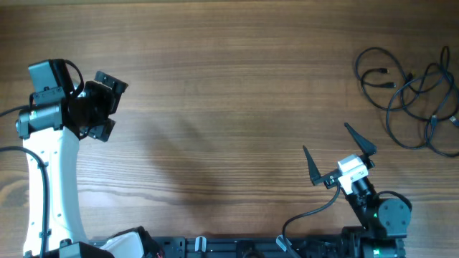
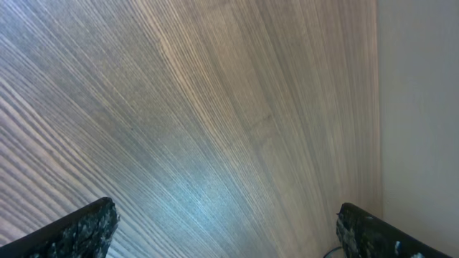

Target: Untangle cables

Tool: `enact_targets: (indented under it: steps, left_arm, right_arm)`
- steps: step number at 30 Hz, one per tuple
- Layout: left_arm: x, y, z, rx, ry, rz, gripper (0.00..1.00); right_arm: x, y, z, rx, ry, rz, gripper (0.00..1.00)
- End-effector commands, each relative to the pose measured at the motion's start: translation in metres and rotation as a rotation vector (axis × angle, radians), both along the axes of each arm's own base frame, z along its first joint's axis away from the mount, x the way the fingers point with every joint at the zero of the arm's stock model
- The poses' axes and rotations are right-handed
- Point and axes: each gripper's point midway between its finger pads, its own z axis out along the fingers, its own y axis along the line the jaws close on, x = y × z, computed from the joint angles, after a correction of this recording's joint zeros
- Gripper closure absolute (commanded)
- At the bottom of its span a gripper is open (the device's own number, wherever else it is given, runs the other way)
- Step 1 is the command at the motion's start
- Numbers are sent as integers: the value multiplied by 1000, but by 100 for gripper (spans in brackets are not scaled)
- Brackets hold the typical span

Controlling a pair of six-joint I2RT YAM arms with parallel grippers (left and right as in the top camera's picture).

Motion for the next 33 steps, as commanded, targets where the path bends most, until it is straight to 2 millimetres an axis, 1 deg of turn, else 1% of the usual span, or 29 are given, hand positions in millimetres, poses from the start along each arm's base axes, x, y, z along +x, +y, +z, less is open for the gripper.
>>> enact_targets:
  steps: [1,2,4,10,15,21,23,28,29,31,32,33]
  left_arm:
    - [-2,2,3,16,-15,-10,0]
    - [-2,2,3,16,-15,-10,0]
    - [-2,2,3,16,-15,-10,0]
    - [-2,2,3,16,-15,-10,0]
    - [-2,2,3,16,-15,-10,0]
    - [-2,2,3,17,-14,-10,0]
    - [-3,8,2,46,-5,6,0]
    - [-3,9,1,51,-5,9,0]
    - [1,10,5,86,-31,-24,0]
    - [9,7,15,168,-108,-136,0]
    - [18,-1,31,271,-217,-258,0]
    - [22,-7,40,330,-281,-323,0]
  right_arm:
    - [9,-20,-6,141,34,-111,0]
    - [12,-27,-13,143,59,-154,0]
    - [14,-29,-35,145,155,-174,0]
    - [18,-29,-48,145,219,-177,0]
    - [19,-28,-53,143,238,-178,0]
    - [19,-28,-52,143,237,-178,0]
    - [19,-28,-52,142,237,-178,0]
    - [19,-28,-52,143,237,-178,0]
    - [19,-28,-52,142,237,-178,0]
    - [19,-28,-52,143,237,-178,0]
    - [19,-28,-52,143,238,-178,0]
    - [19,-28,-52,142,237,-178,0]
